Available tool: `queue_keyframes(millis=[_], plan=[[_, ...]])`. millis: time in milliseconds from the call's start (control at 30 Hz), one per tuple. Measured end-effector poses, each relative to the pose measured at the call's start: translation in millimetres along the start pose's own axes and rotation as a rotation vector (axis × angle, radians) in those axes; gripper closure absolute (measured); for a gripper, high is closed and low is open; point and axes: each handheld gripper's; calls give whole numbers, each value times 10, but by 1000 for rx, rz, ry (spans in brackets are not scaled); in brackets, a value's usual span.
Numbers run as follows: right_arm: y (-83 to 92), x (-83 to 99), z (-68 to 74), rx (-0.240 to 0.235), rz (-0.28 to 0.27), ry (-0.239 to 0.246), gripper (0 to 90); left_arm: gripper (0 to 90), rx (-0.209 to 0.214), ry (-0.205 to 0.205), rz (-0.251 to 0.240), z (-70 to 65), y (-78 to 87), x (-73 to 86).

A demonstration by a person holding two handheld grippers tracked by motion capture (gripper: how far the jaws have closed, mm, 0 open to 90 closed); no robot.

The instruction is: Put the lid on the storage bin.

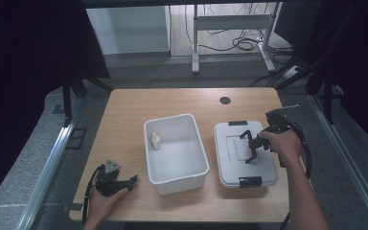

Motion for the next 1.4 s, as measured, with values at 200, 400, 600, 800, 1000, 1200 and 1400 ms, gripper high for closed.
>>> queue_keyframes(millis=[200, 400, 600, 800, 1000, 1200, 1400], plan=[[66, 3, 65, -15, -3, 22, 842, 124, 0, 0, 0, 0, 0, 0], [147, 8, 133, -47, -16, 39, 842, 125, 0, 0, 0, -1, 1, 0], [251, 12, 204, -63, -33, 54, 842, 125, -1, 3, -1, -3, 1, 2], [329, 21, 257, -63, -43, 63, 842, 125, -1, 0, -2, -2, 1, 2], [385, 22, 311, -66, -49, 75, 842, 125, -1, 0, -1, -2, 1, 1], [435, 25, 399, -70, -50, 91, 842, 125, -1, 0, -1, -1, 1, 1], [479, 33, 486, -88, -53, 105, 842, 124, 0, -1, 0, 0, 2, 0]])
Point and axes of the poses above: each handheld gripper's, and its own axes: y roughly backward along the jaws, x roughly out of its underside, z roughly to its left, and after that the axes turned 12 degrees about -x, right-handed
